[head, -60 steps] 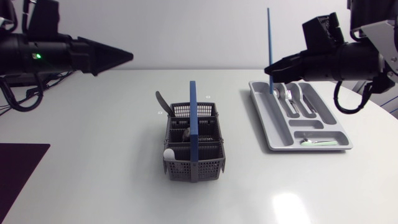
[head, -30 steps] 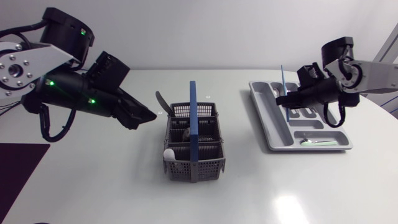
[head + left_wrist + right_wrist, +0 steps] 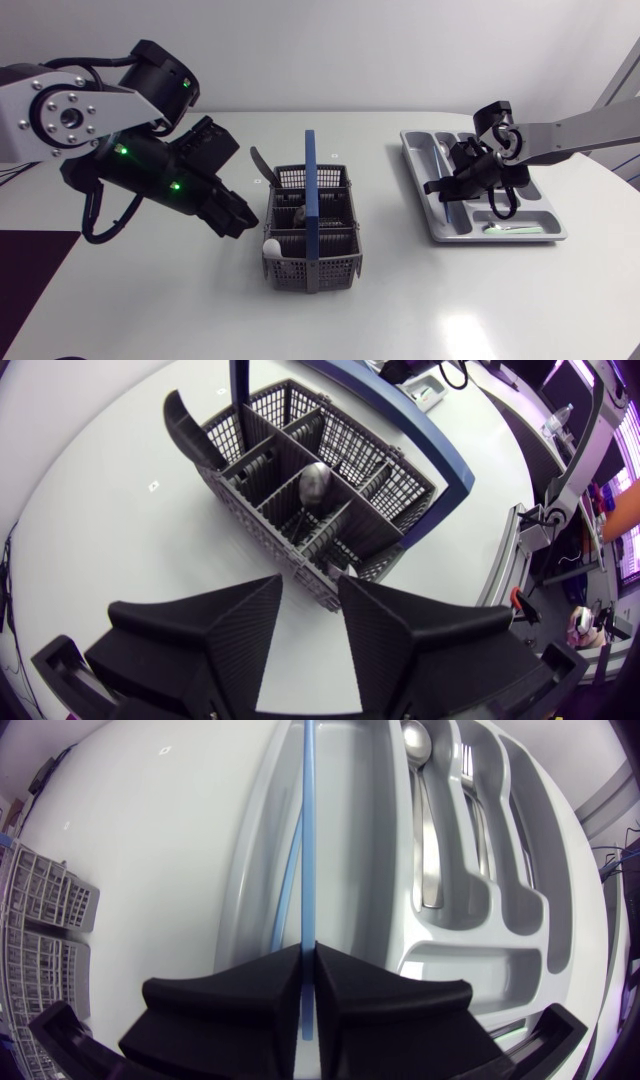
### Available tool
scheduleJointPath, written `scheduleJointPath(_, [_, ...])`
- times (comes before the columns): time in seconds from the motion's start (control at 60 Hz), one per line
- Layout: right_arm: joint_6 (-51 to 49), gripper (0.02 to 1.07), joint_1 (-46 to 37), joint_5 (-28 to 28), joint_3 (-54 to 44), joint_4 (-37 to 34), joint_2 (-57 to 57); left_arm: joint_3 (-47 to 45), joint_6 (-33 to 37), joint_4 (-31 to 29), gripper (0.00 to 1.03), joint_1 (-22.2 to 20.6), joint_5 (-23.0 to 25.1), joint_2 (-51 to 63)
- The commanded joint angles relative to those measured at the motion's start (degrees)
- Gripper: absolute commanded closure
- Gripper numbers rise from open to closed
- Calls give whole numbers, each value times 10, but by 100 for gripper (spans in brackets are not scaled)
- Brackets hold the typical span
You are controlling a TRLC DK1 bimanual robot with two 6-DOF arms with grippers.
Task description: Unload the cutlery basket into the drawer organizer.
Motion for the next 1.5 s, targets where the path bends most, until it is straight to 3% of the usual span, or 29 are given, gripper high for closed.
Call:
scheduleJointPath(0.0, [12, 82, 1, 4, 9, -7, 12, 11, -11, -14, 62, -13, -1, 11])
scheduleJointPath(0.25, [10, 34, 0, 4, 4, -30, -3, 32, -15, -50, 65, -31, 19, 35])
scheduleJointPath(0.35, [10, 21, 0, 4, -4, -36, -20, 35, -13, -59, 65, -33, 35, 47])
scheduleJointPath(0.933, [5, 15, 33, 8, -68, -47, -125, 40, -6, -54, 67, -39, 50, 97])
scheduleJointPath(1.283, [-2, 16, 59, 18, -100, -40, -166, 52, -8, -45, 84, -44, 64, 123])
scheduleJointPath(1.483, [-2, 16, 72, 29, -116, -36, -187, 52, -9, -44, 100, -44, 77, 126])
